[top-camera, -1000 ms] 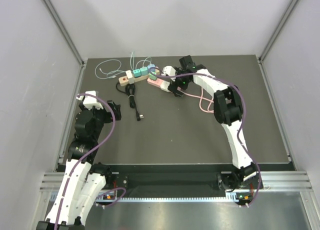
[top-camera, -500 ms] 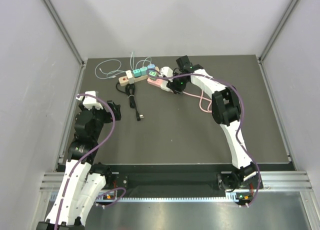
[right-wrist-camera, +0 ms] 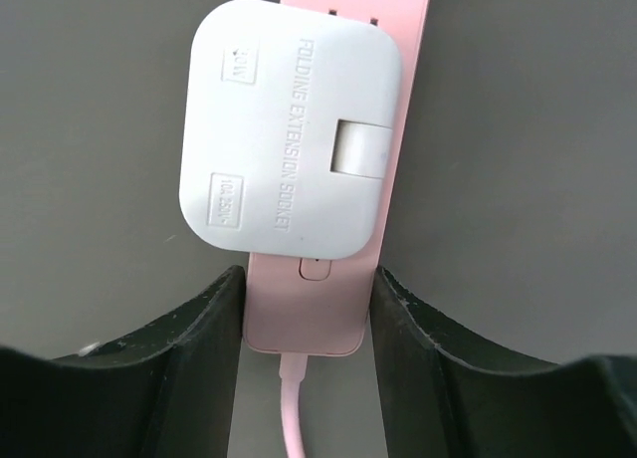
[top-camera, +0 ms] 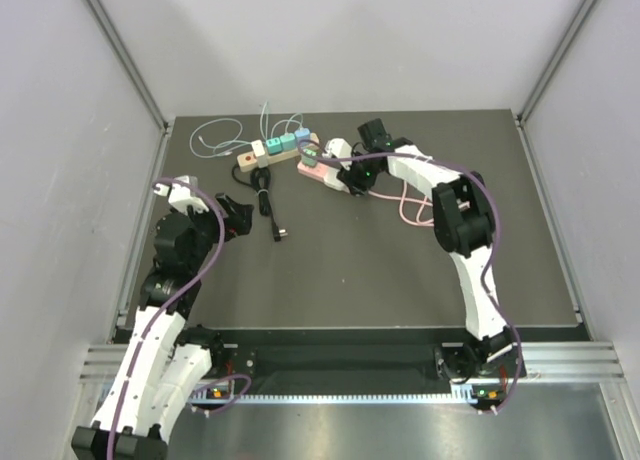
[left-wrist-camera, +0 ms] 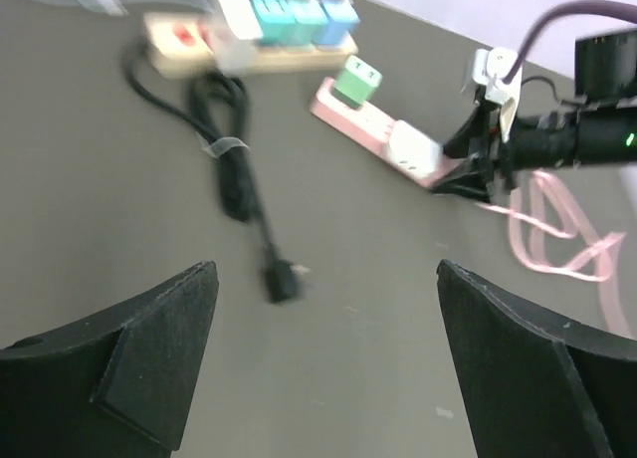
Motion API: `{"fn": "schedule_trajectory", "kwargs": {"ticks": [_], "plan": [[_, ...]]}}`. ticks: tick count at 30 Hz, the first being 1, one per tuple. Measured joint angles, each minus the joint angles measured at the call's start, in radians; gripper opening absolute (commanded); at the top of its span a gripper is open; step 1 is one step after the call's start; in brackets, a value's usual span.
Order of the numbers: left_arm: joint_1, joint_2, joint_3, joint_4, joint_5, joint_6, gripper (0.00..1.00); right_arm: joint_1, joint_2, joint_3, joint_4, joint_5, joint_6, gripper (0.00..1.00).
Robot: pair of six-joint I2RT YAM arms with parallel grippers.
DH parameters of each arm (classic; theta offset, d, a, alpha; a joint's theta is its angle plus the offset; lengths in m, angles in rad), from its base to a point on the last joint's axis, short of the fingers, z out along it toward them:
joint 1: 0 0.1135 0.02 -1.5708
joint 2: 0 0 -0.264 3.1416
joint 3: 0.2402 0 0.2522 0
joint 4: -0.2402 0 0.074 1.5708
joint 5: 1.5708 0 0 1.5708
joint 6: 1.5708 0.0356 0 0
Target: Pull the plug off the socket
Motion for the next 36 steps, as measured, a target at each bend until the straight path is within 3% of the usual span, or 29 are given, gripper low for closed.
{"fn": "schedule_trajectory", "kwargs": {"ticks": [3, 8, 13, 22, 36], "plan": [[0.000, 0.074, -0.005, 0.036, 0.055, -0.166, 0.91, 0.003, -0.124, -0.188, 0.061, -0.011, 0.049, 0.00], [-0.003, 0.232, -0.140, 0.274, 0.209, -0.500, 0.82, 0.019, -0.298, -0.424, 0.184, -0.014, 0.136, 0.00], [-0.074, 0.410, -0.283, 0.489, 0.270, -0.754, 0.82, 0.053, -0.414, -0.586, 0.271, -0.007, 0.222, 0.00], [-0.280, 0.634, -0.259, 0.785, 0.170, -0.911, 0.79, 0.102, -0.523, -0.785, 0.435, 0.041, 0.381, 0.00], [-0.406, 1.007, -0.072, 0.917, -0.044, -1.031, 0.69, 0.121, -0.556, -0.875, 0.542, 0.064, 0.490, 0.00]]}}
